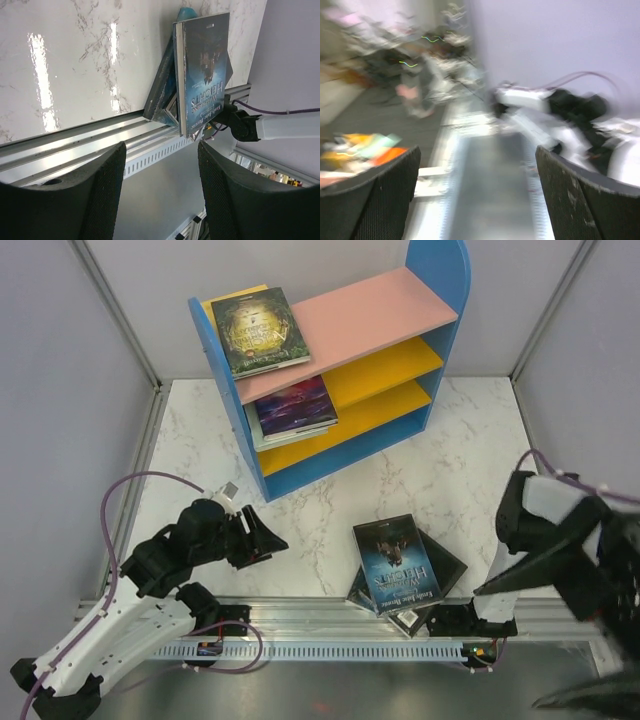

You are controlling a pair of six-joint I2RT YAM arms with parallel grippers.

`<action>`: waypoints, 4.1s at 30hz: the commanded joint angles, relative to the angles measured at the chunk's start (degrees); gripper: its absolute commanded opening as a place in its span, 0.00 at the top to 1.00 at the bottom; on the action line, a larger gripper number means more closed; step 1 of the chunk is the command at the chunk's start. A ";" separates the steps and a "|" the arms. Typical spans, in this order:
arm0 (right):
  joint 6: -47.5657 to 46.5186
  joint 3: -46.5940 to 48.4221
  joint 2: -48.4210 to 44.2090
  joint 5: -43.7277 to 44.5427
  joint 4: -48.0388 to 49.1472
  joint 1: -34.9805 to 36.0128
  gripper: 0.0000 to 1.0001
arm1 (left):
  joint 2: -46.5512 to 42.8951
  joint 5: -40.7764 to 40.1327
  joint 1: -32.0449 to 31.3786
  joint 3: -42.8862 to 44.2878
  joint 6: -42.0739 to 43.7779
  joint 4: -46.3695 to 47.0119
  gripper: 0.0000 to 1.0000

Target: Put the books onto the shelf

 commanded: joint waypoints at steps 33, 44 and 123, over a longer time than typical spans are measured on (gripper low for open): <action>47.15 -75.11 0.07 -101.94 -24.39 -166.46 0.02 | 11.87 10.12 -0.18 -10.44 4.70 22.65 0.36; 48.74 -81.39 3.67 -108.90 -16.36 -173.77 0.02 | 40.41 9.86 -5.97 -2.73 4.43 41.81 0.36; 83.68 -88.81 -1.60 -122.98 19.74 -172.99 1.00 | 31.22 1.95 -11.61 -11.42 -7.70 47.11 0.27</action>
